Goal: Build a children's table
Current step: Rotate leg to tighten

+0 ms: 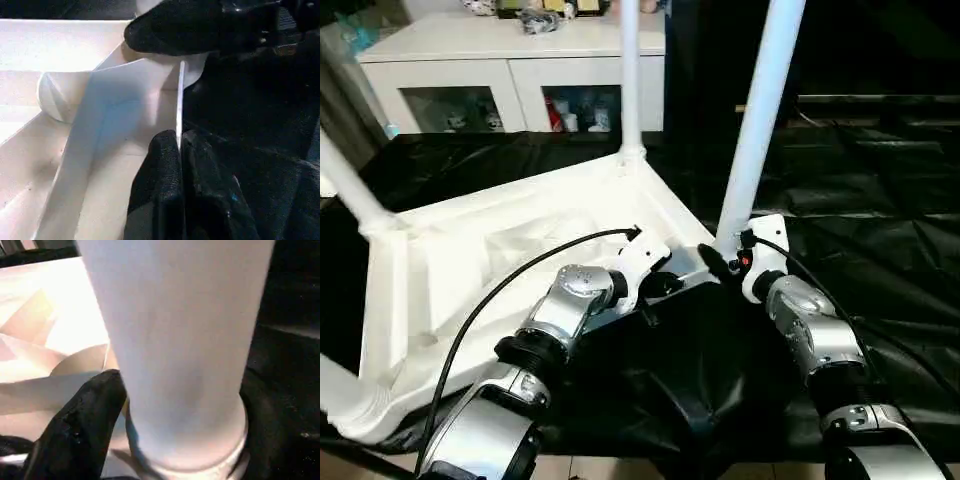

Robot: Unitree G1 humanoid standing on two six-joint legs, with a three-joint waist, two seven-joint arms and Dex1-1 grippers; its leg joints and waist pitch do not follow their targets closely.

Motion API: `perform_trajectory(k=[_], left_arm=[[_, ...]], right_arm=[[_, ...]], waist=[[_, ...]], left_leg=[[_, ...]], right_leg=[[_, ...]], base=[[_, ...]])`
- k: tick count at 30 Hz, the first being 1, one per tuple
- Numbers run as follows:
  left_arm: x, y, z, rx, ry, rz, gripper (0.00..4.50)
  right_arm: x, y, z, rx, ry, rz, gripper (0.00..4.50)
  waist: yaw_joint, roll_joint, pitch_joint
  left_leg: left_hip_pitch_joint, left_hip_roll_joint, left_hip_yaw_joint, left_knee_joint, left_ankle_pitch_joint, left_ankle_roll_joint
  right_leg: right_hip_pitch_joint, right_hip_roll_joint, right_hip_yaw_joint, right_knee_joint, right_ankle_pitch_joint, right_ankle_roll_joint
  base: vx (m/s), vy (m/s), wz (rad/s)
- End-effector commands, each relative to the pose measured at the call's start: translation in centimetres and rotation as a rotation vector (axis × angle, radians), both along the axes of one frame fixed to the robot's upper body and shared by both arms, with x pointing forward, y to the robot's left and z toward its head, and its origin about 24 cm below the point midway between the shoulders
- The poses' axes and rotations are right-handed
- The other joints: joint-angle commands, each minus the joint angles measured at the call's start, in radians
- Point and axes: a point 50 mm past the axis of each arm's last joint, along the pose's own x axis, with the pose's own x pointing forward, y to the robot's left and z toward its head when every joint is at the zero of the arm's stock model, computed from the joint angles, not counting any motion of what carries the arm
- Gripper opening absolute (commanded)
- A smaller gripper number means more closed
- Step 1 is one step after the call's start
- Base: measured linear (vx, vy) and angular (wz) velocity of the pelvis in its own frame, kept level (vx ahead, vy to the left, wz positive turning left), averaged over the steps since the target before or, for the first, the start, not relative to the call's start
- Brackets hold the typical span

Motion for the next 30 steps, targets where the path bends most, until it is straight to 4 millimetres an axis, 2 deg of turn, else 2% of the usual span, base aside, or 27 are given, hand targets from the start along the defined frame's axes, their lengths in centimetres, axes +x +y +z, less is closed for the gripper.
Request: perform_trajectory(k=[1,2,3,4,6,7,8,9,10,12,13,17,18,20,21,22,26,30], left_arm=[[-0.1,-1.3,1.1,-0.05,-0.049,-0.063,0.0],[-0.1,-1.3,1.1,-0.05,-0.049,-0.063,0.0],[-0.5,0.0,1.0,-0.035,-0.041,-0.138,0.0],[-0.7,0.4,1.1,-0.034,-0.04,-0.178,0.0],[-1.3,1.5,1.1,-0.038,-0.022,-0.256,0.0],[-1.3,1.6,1.1,-0.038,-0.022,-0.257,0.0],[-1.5,2.0,1.0,-0.031,-0.01,-0.284,0.0],[-2.1,3.2,0.9,-0.015,0.02,-0.352,0.0],[-2.2,3.5,0.9,-0.014,0.026,-0.366,0.0],[-2.6,4.3,0.8,-0.005,0.05,-0.398,0.0],[-2.6,4.3,0.8,-0.005,0.05,-0.398,0.0],[-2.7,5.3,1.0,0.013,0.057,-0.42,0.0],[-2.7,5.4,1.0,0.016,0.056,-0.422,0.0],[-2.7,5.9,1.1,0.024,0.056,-0.422,0.0],[-2.7,6.1,1.1,0.027,0.057,-0.42,0.0],[-2.7,6.1,1.1,0.027,0.057,-0.42,0.0],[-2.6,6.1,1.1,0.022,0.047,-0.397,0.0],[-2.5,5.4,0.9,0.015,0.025,-0.353,0.0]], right_arm=[[-1.7,4.1,-1.4,0.062,0.079,0.274,3.9],[-1.7,4.1,-1.4,0.062,0.079,0.274,3.9],[-2.1,2.5,-1.1,0.003,0.07,0.38,3.9],[-2.3,1.8,-1.0,-0.029,0.068,0.422,3.9],[-2.6,0.3,-0.7,-0.061,0.061,0.497,3.9],[-2.6,0.3,-0.7,-0.061,0.06,0.498,3.9],[-2.7,-0.1,-0.4,-0.058,0.055,0.517,3.9],[-2.7,-1.2,0.7,-0.048,0.035,0.576,3.9],[-2.7,-1.5,0.9,-0.047,0.031,0.588,3.9],[-2.9,-2.0,1.5,-0.043,0.029,0.635,3.9],[-2.9,-2.0,1.5,-0.043,0.029,0.635,3.9],[-3.4,-2.6,1.8,-0.052,0.049,0.713,3.9],[-3.5,-2.7,1.8,-0.055,0.053,0.722,3.63],[-3.6,-2.8,1.6,-0.08,0.062,0.739,3.63],[-3.6,-2.7,1.6,-0.084,0.064,0.746,3.43],[-3.6,-2.7,1.6,-0.084,0.064,0.746,3.31],[-3.7,-2.3,1.5,-0.067,0.06,0.746,2.99],[-3.7,-2.0,1.0,-0.066,0.059,0.691,2.78]], waist=[[-0.001,-0.012,-0.05],[-0.001,-0.014,-0.05],[-0.002,-0.013,-0.05],[0.001,-0.016,-0.052],[0.0,-0.01,-0.054],[-0.002,-0.011,-0.055],[-0.001,-0.01,-0.057],[0.0,-0.009,-0.06],[0.003,-0.009,-0.065],[0.006,-0.004,-0.066],[0.009,-0.006,-0.066],[0.018,-0.01,-0.06],[0.02,-0.011,-0.058],[0.019,-0.017,-0.058],[0.019,-0.015,-0.057],[0.018,-0.019,-0.056],[0.018,-0.024,-0.057],[0.019,-0.026,-0.056]], left_leg=[[0.006,0.027,-0.016,-0.079,-0.312,0.032],[0.005,0.027,-0.015,-0.078,-0.308,0.036],[0.004,0.027,-0.015,-0.078,-0.297,0.04],[0.001,0.028,-0.015,-0.075,-0.281,0.051],[-0.003,0.031,-0.011,-0.07,-0.248,0.068],[-0.005,0.03,-0.011,-0.068,-0.233,0.073],[-0.001,0.03,-0.01,-0.066,-0.224,0.076],[-0.001,0.031,-0.011,-0.063,-0.199,0.084],[-0.004,0.032,-0.01,-0.058,-0.164,0.1],[-0.003,0.035,-0.009,-0.054,-0.134,0.121],[-0.002,0.037,-0.009,-0.054,-0.136,0.124],[0.002,0.039,-0.007,-0.058,-0.188,0.106],[0.003,0.041,-0.007,-0.06,-0.201,0.094],[0.001,0.041,-0.007,-0.062,-0.207,0.081],[0.001,0.04,-0.007,-0.062,-0.209,0.075],[0.0,0.039,-0.007,-0.062,-0.209,0.073],[-0.001,0.038,-0.006,-0.06,-0.185,0.078],[-0.001,0.038,-0.006,-0.059,-0.173,0.083]], right_leg=[[0.036,-0.049,0.031,-0.088,-0.326,-0.161],[0.038,-0.048,0.031,-0.087,-0.313,-0.166],[0.039,-0.049,0.03,-0.085,-0.3,-0.175],[0.046,-0.048,0.029,-0.083,-0.278,-0.181],[0.045,-0.049,0.03,-0.075,-0.222,-0.202],[0.048,-0.048,0.028,-0.071,-0.195,-0.217],[0.046,-0.048,0.028,-0.07,-0.176,-0.225],[0.048,-0.047,0.028,-0.064,-0.131,-0.244],[0.049,-0.045,0.027,-0.054,-0.067,-0.262],[0.043,-0.043,0.025,-0.048,-0.011,-0.284],[0.042,-0.042,0.025,-0.046,-0.004,-0.29],[0.038,-0.045,0.027,-0.052,-0.082,-0.282],[0.037,-0.046,0.028,-0.054,-0.113,-0.278],[0.039,-0.047,0.029,-0.054,-0.132,-0.269],[0.038,-0.048,0.029,-0.055,-0.14,-0.264],[0.039,-0.048,0.03,-0.055,-0.148,-0.259],[0.038,-0.048,0.031,-0.054,-0.141,-0.255],[0.037,-0.048,0.03,-0.055,-0.149,-0.251]], base=[[0.0,0.0,0.0],[0.0,0.0,0.0],[0.0,0.0,0.0],[0.0,0.0,0.0],[0.0,0.0,0.0],[0.0,0.0,0.0],[0.0,0.0,0.0],[0.0,0.0,0.0],[0.0,0.0,0.0],[0.0,0.0,0.0],[0.0,0.0,0.0],[0.0,0.0,0.0],[0.0,0.0,0.0],[0.0,0.0,0.0],[0.0,0.0,0.0],[0.0,0.0,0.0],[0.0,0.0,0.0],[0.0,0.0,0.0]])
